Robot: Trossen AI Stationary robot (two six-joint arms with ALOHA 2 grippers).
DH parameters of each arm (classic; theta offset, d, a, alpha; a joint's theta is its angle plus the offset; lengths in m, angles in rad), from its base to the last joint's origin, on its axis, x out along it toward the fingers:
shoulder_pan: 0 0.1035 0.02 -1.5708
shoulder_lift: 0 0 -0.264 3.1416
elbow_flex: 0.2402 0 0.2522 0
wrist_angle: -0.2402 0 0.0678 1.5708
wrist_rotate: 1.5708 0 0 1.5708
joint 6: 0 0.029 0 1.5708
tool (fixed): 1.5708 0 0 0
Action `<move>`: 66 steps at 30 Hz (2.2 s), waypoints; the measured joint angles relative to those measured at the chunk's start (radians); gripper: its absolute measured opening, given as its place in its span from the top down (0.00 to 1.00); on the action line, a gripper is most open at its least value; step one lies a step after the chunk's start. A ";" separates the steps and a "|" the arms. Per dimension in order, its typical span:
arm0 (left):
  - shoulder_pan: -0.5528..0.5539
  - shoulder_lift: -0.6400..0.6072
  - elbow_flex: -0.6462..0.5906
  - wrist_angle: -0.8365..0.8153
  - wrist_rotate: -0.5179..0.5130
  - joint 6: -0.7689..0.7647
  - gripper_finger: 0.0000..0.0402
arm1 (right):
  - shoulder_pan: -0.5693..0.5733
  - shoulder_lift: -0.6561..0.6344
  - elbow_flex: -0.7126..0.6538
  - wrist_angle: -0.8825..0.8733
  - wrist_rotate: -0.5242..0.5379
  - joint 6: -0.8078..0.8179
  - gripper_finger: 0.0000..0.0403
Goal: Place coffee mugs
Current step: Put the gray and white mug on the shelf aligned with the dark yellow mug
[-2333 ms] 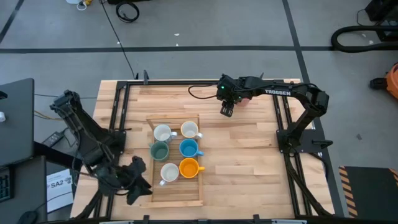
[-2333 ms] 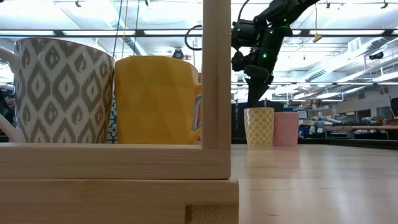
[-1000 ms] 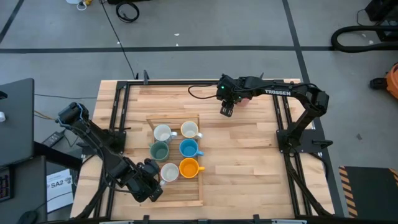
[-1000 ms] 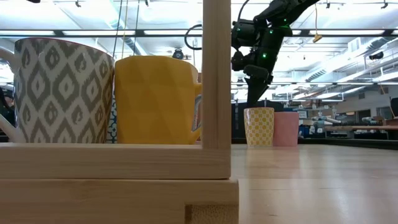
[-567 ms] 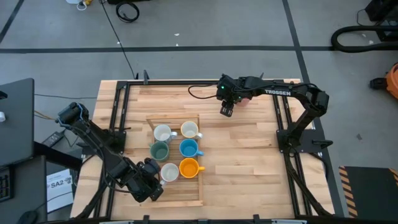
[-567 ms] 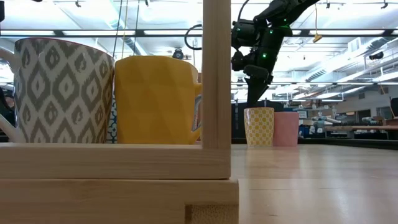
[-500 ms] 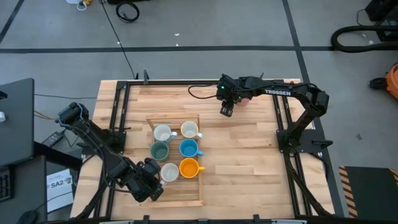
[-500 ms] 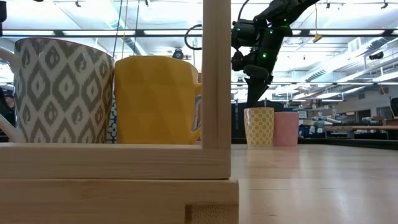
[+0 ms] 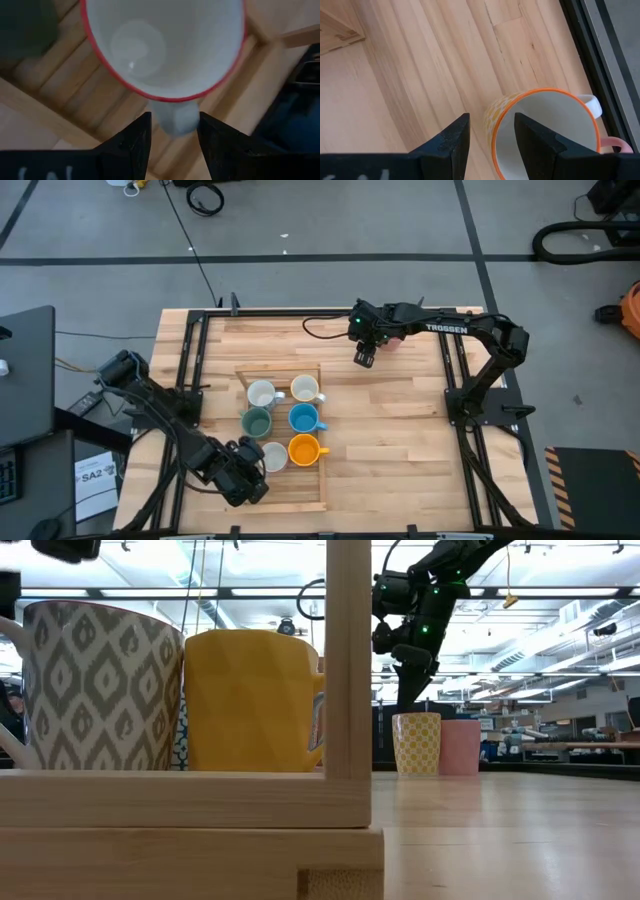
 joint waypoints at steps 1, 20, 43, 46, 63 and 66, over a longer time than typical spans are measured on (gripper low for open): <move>0.001 0.008 -0.001 0.002 0.000 0.005 0.60 | 0.000 0.000 0.000 0.001 0.000 0.000 0.60; 0.012 0.026 0.000 -0.006 -0.002 0.018 0.80 | 0.000 0.000 0.000 0.005 0.000 0.000 0.60; 0.016 -0.037 0.000 -0.154 0.037 0.166 0.76 | 0.000 0.000 0.000 0.006 0.000 0.000 0.60; 0.024 -0.037 0.000 -0.153 0.038 0.240 0.76 | 0.000 0.000 0.000 0.006 0.000 0.000 0.60; 0.023 -0.037 0.000 -0.151 0.090 0.294 0.56 | 0.000 0.000 0.000 0.006 0.000 0.000 0.60; 0.023 -0.037 0.000 -0.152 0.094 0.294 0.49 | 0.000 0.000 0.000 0.006 0.000 0.000 0.60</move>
